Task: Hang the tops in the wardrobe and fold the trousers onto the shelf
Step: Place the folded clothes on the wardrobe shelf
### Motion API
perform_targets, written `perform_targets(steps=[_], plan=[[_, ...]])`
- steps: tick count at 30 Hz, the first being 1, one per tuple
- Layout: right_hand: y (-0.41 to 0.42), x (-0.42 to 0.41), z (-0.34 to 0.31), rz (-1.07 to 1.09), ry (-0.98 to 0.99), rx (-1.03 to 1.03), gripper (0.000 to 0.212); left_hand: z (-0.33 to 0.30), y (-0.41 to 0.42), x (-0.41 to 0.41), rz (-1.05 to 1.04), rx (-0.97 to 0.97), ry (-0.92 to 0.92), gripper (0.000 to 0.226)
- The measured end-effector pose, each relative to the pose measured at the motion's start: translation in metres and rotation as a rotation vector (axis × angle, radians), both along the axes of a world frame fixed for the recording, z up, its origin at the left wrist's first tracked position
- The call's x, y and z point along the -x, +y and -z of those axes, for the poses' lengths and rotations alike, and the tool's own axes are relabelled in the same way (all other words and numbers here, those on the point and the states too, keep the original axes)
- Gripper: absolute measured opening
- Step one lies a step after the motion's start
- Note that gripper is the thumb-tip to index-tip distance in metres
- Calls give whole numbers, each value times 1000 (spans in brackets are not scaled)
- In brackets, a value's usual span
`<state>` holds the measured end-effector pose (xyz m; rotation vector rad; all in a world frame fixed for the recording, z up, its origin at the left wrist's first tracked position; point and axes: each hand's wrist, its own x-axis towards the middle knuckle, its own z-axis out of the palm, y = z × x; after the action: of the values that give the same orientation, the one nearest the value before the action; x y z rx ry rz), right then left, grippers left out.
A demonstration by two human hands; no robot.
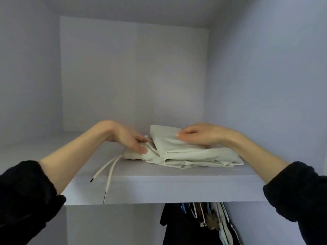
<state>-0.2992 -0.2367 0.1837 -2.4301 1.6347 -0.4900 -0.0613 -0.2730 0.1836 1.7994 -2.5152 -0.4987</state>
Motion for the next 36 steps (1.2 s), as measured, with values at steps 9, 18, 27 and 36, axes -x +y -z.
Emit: perform_targets(steps=[9,18,27,36], plan=[[-83,10,20,194,431,-235,67,25,-87,42,112,312,-260,60],[-157,40,40,580,490,78,74,45,-173,76,83,447,-138,45],[-137,36,38,478,319,1,63,36,-157,72,113,456,-211,54],[-22,49,51,325,-199,330,41,13,-29,77,247,675,368,38]])
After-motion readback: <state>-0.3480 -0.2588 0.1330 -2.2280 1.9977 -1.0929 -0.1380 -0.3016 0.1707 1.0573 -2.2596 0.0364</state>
